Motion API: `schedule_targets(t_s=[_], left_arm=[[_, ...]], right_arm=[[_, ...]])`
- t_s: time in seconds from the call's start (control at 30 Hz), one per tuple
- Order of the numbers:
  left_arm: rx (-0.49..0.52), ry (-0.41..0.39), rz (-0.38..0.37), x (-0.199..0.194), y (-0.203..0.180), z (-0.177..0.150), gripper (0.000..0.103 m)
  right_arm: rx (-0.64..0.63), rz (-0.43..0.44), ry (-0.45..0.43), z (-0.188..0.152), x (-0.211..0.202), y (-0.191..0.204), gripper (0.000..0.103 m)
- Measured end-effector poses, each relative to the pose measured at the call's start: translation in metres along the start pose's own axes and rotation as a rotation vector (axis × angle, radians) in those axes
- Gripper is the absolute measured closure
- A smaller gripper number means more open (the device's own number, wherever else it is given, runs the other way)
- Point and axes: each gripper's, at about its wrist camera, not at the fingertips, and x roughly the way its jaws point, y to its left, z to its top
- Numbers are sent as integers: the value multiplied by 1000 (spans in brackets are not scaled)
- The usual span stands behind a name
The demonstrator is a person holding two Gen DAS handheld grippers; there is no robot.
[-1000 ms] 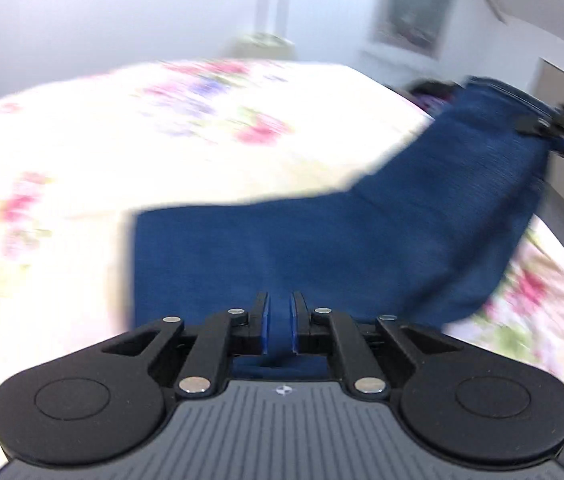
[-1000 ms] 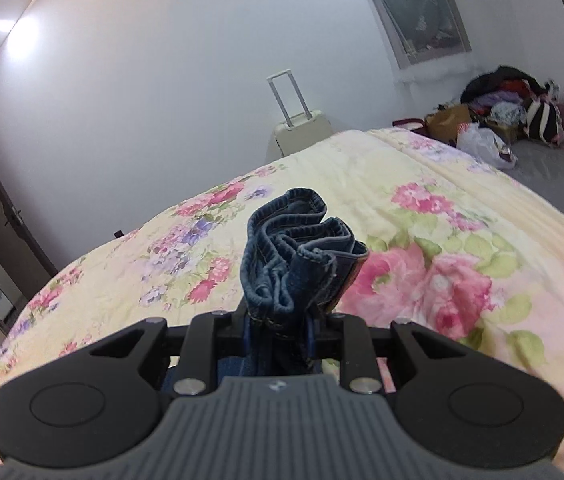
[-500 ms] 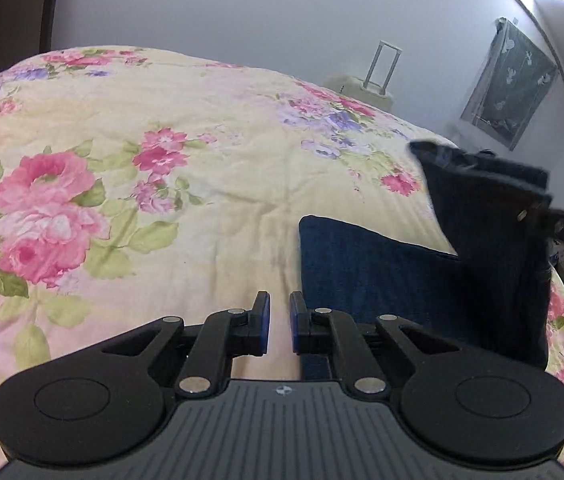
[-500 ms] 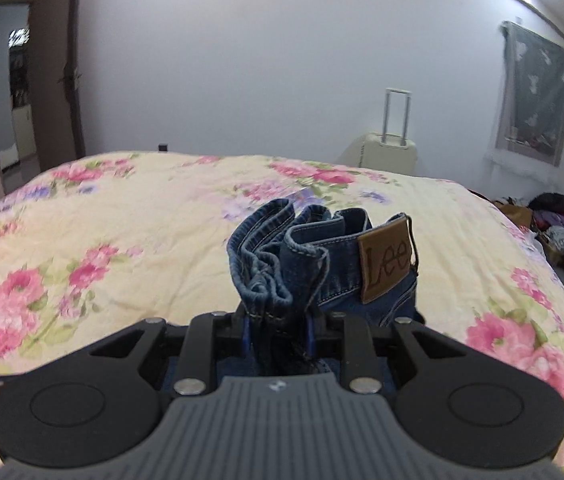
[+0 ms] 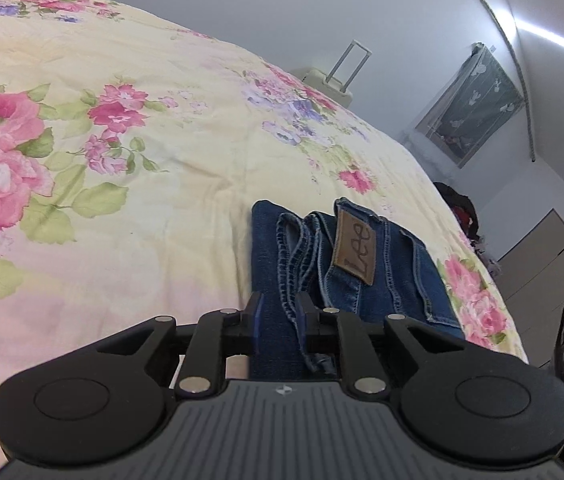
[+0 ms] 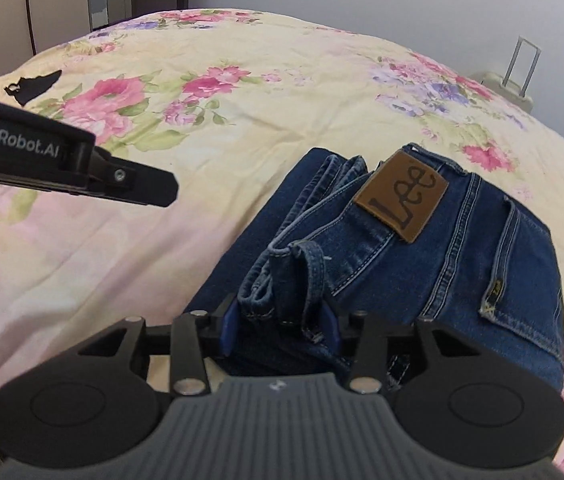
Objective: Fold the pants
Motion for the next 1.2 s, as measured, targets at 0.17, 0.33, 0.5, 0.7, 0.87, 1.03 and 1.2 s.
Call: schedule_targets(t_s=[0.17, 0.33, 0.5, 0.7, 0.87, 1.03, 1.2], left_arm=[[-22, 5, -54, 6, -4, -1, 70], [21, 7, -80, 27, -21, 2, 49], [54, 47, -73, 67, -34, 1, 36], [79, 84, -9, 96, -43, -4, 69], [261, -62, 42, 62, -81, -12, 101], [241, -55, 105, 49, -73, -19, 101], [168, 79, 172, 84, -45, -29, 100]], right_arm=[[142, 209, 23, -9, -15, -18, 63], [217, 179, -37, -27, -51, -33, 64], [356, 47, -184, -46, -94, -87, 62], [565, -135, -254, -84, -107, -156, 60], [660, -222, -246, -111, -97, -183, 57], [698, -234, -266, -125, -92, -189, 58], [692, -210, -301, -129, -92, -187, 57]])
